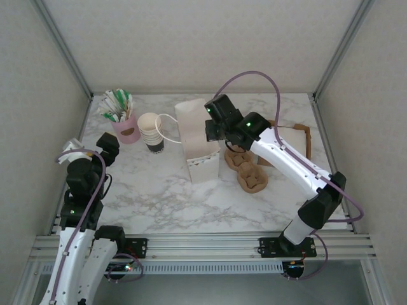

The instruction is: Pack the takeout coffee

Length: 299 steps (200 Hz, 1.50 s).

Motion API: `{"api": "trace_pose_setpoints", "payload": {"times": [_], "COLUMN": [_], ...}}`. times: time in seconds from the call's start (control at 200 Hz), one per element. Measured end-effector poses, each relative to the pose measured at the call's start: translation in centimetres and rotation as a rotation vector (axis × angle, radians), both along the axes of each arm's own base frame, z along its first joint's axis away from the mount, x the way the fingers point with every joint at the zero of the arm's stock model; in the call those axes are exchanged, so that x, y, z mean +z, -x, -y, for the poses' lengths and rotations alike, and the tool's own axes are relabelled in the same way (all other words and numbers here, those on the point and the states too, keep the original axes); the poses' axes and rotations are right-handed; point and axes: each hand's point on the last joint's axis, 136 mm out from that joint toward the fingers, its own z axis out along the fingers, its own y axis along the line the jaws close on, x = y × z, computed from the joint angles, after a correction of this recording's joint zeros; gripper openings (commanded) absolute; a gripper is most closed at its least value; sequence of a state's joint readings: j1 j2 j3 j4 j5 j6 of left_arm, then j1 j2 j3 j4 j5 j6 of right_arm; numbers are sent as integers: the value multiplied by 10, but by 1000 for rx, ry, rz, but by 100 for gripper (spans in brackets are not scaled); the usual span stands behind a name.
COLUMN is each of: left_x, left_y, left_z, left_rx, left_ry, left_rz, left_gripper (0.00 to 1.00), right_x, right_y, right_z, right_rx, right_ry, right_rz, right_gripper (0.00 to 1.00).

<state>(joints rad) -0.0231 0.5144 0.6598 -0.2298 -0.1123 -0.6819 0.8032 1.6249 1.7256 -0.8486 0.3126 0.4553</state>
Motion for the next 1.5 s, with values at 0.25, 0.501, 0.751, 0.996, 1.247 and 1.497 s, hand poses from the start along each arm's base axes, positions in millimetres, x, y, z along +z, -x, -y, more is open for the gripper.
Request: {"api": "trace_pose_setpoints", "payload": {"times": [0.25, 0.501, 0.751, 0.996, 1.247, 1.497], "left_x": [-11, -25, -27, -25, -11, -6], "left_y": [-12, -23, -39, -57, -83, -106], "left_z": [7, 15, 26, 44, 68, 53], "left_rx": [-39, -86, -146, -226, -284, -212], "left_ry": [6, 17, 19, -11, -100, -213], "left_rz": [-43, -100, -137, -197, -290, -438], "left_gripper": [100, 100, 100, 98, 82, 65], "right_x": [-7, -16, -20, -12, 25, 30], "right_y": [-36, -66, -75, -70, -38, 4], "right_z": [0, 3, 2, 1, 23, 70], "right_rx": [-56, -103, -107, -78, -49, -65], "right_ry": [-50, -120, -155, -166, -209, -204], "right_rz": [-30, -65, -92, -82, -24, 25], "right_gripper": [0, 0, 41, 71, 99, 99]}}
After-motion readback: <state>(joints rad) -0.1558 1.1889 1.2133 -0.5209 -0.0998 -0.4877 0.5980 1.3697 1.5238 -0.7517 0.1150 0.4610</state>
